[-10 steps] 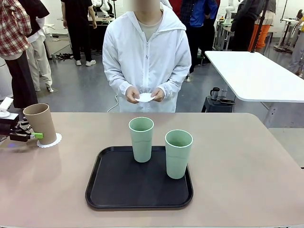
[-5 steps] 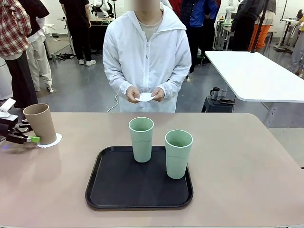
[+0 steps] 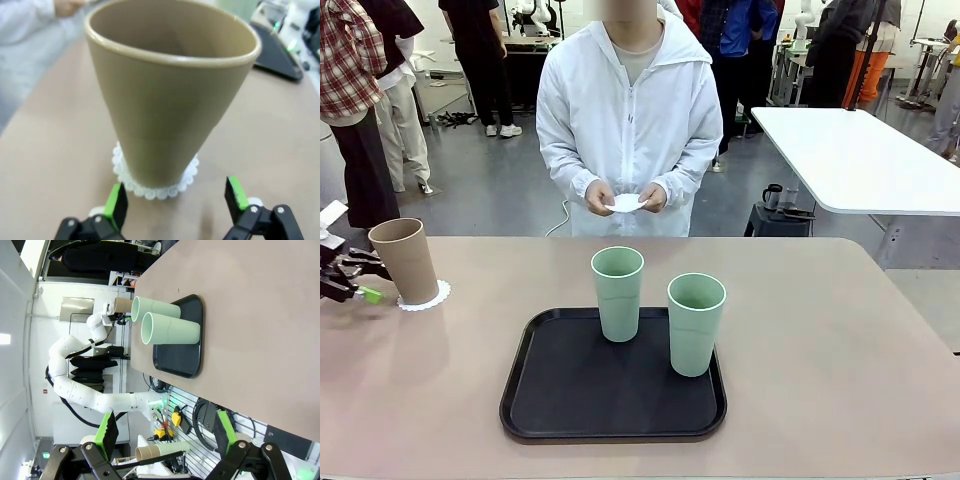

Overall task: Place coasters on the table and set cups on them.
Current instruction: Pick up one Reusable plastic cup and place it on a coaster set by the human.

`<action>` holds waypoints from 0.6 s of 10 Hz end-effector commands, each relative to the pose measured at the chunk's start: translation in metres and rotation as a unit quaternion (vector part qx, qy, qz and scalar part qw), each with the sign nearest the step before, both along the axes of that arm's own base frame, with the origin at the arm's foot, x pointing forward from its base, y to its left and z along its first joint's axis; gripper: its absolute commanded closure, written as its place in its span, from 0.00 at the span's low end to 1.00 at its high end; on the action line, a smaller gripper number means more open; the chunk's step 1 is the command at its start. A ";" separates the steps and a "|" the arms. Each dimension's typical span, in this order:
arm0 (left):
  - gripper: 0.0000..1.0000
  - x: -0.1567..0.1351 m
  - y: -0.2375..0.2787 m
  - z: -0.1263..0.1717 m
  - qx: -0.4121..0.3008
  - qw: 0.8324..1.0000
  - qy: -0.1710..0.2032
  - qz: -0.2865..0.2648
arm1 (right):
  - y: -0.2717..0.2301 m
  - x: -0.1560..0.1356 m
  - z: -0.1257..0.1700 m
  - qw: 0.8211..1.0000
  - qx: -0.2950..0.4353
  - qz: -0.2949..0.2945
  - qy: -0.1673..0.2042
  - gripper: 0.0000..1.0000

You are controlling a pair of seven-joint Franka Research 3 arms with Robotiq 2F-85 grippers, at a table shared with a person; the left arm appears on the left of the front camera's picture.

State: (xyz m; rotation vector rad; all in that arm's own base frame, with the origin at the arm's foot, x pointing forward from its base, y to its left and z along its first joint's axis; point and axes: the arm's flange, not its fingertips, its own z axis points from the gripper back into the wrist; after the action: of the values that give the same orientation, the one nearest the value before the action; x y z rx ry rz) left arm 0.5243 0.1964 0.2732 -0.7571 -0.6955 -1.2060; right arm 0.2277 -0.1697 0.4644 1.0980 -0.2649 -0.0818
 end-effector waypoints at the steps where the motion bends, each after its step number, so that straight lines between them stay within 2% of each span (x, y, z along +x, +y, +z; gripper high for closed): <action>1: 0.00 -0.024 -0.008 0.036 0.054 0.998 0.011 0.022 | 0.000 0.001 0.000 1.000 0.006 0.001 -0.001 0.00; 3: 0.00 -0.038 -0.016 0.074 0.105 0.992 0.008 0.070 | 0.000 0.001 0.000 1.000 0.006 0.001 -0.001 0.00; 4: 0.00 -0.048 -0.027 0.098 0.144 0.981 -0.007 0.129 | 0.000 0.001 0.000 1.000 0.006 0.001 -0.001 0.00; 6: 0.00 -0.059 -0.049 0.138 0.193 0.963 -0.043 0.185 | 0.000 0.001 0.000 1.000 0.006 0.001 -0.001 0.00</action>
State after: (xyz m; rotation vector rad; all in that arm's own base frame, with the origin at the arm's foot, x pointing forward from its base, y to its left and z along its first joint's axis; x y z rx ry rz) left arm 0.4812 0.1751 0.4034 -0.3277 -0.6685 -1.0347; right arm 0.2279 -0.1695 0.4643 1.0973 -0.2639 -0.0815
